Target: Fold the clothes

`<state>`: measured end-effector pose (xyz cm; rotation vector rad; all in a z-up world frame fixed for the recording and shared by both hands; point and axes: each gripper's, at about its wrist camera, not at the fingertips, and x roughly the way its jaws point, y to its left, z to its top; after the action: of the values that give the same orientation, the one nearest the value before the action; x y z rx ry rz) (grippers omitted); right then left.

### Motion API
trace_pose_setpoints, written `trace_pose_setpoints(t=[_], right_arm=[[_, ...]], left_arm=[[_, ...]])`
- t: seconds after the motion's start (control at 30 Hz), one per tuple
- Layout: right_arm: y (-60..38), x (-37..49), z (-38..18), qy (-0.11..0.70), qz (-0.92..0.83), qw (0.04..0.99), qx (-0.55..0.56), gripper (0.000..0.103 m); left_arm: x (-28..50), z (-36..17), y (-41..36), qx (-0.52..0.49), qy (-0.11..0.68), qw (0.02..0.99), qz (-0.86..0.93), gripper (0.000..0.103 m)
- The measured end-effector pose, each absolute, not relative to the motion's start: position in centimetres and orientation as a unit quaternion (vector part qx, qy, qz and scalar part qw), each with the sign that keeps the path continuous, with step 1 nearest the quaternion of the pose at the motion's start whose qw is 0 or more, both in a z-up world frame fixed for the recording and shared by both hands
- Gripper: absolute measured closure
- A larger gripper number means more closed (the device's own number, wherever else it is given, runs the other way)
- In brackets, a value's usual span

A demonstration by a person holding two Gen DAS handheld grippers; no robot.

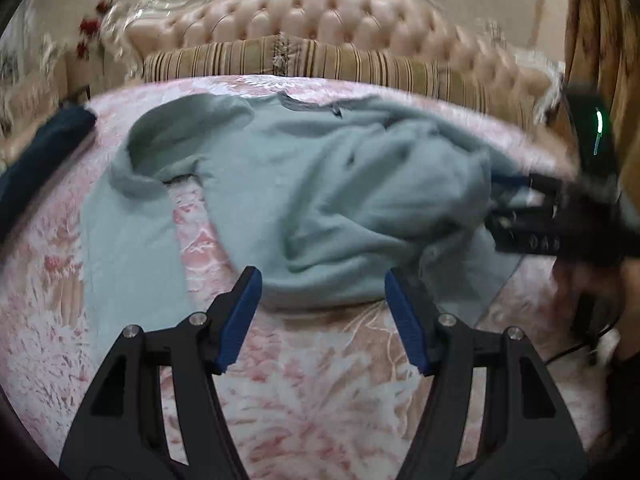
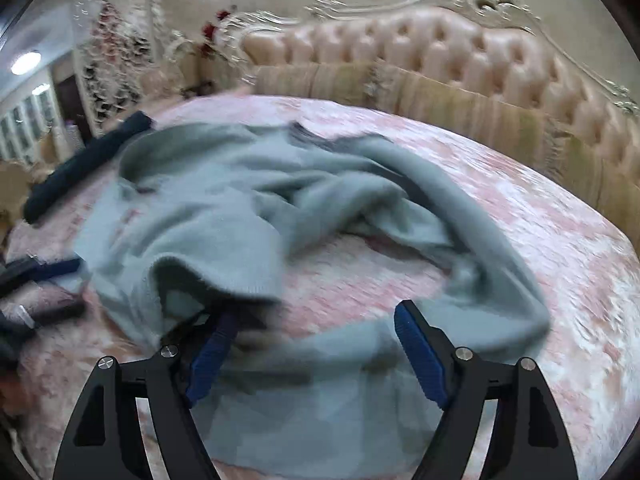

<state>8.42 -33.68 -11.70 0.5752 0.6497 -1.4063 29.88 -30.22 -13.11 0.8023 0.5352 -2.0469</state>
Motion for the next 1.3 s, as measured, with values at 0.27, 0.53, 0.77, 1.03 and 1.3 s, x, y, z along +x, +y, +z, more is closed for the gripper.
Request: trace_pose_setpoints(t=[0.27,0.53,0.77,1.03,1.3], right_arm=[[-35.7,9.1,-12.2,0.307,-0.629,0.665,0.260,0.022],[-32.8,8.0,-12.1,0.263,-0.622,0.673,0.301,0.022],[-30.2,8.0,-12.1,0.262,-0.624,0.667,0.311,0.022],[-27.1,8.4,-11.2,0.273,-0.637,0.652,0.306,0.021],[-26.5,5.4,-11.5,0.271,-0.676,0.606,0.320,0.021]], left_arm=[[28.0,-14.5,-31.6,0.359,0.245,0.412,-0.801,0.095],[33.1,-13.9,-30.3,0.330,0.289,0.405,-0.802,0.096],[38.1,-13.3,-29.0,0.302,0.325,0.401,-0.801,0.096],[40.1,-14.1,-29.4,0.289,0.342,0.410,-0.795,0.096],[41.7,-15.1,-30.0,0.279,0.356,0.420,-0.787,0.096]])
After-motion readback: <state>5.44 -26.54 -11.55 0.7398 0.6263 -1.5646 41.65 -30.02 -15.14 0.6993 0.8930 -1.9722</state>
